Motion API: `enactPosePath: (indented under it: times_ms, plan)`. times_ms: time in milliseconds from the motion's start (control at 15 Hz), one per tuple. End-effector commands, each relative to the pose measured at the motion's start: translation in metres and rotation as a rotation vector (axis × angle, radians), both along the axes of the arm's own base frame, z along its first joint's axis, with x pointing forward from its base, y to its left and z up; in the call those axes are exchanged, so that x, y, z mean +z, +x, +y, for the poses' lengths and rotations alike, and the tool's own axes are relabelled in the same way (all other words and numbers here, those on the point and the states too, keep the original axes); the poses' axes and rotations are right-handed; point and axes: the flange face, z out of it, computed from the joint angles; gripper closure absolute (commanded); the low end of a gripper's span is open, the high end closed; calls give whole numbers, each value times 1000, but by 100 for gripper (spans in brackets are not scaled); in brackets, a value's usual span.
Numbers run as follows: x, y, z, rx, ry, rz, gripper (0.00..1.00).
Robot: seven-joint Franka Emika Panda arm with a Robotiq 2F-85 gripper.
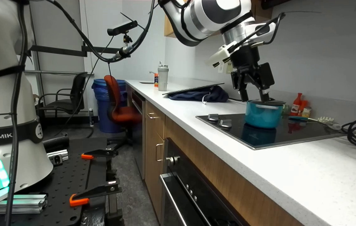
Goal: Put the black lid on the blue pot
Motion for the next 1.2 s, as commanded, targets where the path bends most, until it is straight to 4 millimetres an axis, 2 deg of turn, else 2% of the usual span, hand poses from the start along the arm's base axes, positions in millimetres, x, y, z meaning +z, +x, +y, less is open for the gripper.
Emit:
enactPosePath:
  times_ms: [0,467,1133]
  plan:
    - [12,-37,-3,-4,23,-29,0]
    - [29,-88,-9,-28,37,-34,0]
    - [56,-144,-10,-35,36,-81,0]
